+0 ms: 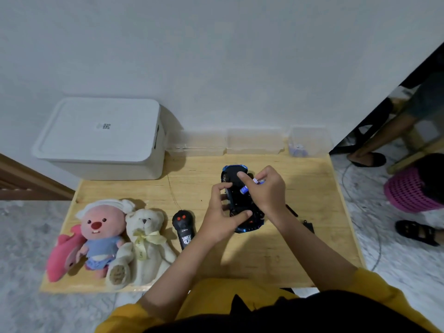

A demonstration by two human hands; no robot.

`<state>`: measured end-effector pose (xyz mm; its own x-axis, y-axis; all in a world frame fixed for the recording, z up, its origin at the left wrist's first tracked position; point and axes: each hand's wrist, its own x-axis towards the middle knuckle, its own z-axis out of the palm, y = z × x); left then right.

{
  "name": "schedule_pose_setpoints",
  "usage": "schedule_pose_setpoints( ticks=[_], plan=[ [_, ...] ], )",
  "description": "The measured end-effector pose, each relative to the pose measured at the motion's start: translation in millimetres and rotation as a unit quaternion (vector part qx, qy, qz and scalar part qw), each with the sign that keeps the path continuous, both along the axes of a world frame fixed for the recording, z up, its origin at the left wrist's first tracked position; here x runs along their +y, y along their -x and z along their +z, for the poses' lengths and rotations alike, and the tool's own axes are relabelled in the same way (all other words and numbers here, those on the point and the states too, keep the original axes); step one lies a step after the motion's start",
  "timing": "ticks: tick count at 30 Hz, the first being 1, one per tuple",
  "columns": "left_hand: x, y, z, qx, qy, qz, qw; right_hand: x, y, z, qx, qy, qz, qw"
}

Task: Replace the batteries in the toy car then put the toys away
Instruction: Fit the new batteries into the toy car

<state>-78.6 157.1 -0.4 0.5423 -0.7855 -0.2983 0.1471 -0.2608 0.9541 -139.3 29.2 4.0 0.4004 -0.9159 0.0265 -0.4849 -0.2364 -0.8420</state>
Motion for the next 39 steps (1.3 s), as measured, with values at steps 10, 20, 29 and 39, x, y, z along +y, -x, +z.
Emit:
schedule_pose_setpoints(
  ticks=[10, 20, 29, 39],
  plan=[
    [-13.4, -16.1, 9.7, 0.032, 0.029, 0.023, 0.999, -7.3, -16.3, 19.0, -0.010, 0.062, 0.030, 0.998],
    [-27.2, -16.3, 10.7, 0.052, 0.048, 0.037, 0.997, -18.9, -9.0, 23.0, -0.041, 0.116, 0.054, 0.991],
    [-23.0, -24.0, 15.5, 0.046, 0.045, 0.036, 0.997, -13.1, -14.3, 28.0, -0.047, 0.144, 0.040, 0.988],
    [-20.2, -40.0, 16.0, 0.016, 0.048, 0.085, 0.995, -9.2, -25.5, 25.2, -0.034, 0.177, 0.062, 0.982]
  ],
)
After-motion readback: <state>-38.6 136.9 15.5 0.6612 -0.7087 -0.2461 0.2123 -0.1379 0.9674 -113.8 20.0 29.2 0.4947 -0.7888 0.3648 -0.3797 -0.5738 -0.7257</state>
